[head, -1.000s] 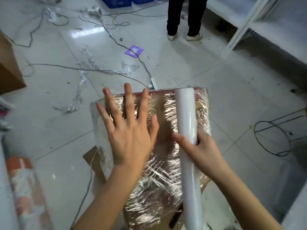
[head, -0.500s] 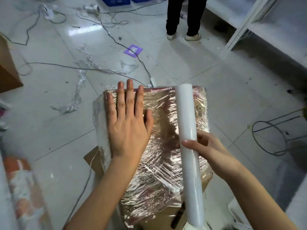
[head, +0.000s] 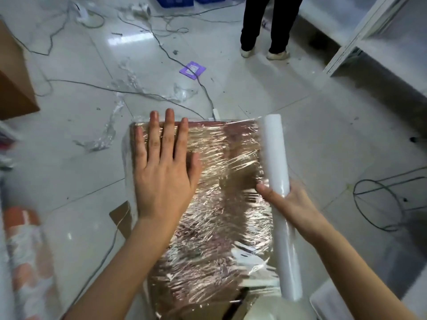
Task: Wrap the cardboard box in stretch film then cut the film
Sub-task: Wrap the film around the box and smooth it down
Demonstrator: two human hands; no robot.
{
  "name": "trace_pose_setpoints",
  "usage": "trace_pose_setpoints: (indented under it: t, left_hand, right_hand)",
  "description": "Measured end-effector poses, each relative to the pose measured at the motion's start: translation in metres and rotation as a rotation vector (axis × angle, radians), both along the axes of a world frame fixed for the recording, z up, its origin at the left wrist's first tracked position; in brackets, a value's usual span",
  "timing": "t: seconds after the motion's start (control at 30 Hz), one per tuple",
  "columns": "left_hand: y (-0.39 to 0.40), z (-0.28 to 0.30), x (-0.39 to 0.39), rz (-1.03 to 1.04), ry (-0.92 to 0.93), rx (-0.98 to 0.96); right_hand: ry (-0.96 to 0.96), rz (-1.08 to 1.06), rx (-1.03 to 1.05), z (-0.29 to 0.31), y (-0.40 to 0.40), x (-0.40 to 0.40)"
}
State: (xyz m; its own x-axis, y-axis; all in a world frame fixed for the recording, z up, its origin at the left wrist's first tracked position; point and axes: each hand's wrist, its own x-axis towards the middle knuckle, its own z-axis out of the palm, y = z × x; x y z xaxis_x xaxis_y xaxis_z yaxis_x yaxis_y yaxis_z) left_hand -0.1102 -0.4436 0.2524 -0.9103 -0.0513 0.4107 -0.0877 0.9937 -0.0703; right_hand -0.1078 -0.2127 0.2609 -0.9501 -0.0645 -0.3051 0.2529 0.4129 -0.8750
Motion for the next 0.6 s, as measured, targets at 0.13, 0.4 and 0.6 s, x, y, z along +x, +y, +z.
trace_pose_setpoints:
  t: [0.13,0.4,0.6]
  left_hand:
    - [-0.005,0.001,-0.001,0.005,-0.015,0.051]
    - [0.005,0.005,0.000,-0.004,-0.050,0.019]
    - [0.019,0.005,0.007,-0.018,-0.069,0.004]
  right_hand:
    - [-0.122,0.143,-0.189,0.008,0.008,0.000]
    - [-0.040,0.045,-0.175,0.001,0.020,-0.010]
    - [0.007,-0.014,-0.091,-0.013,0.042,-0.019]
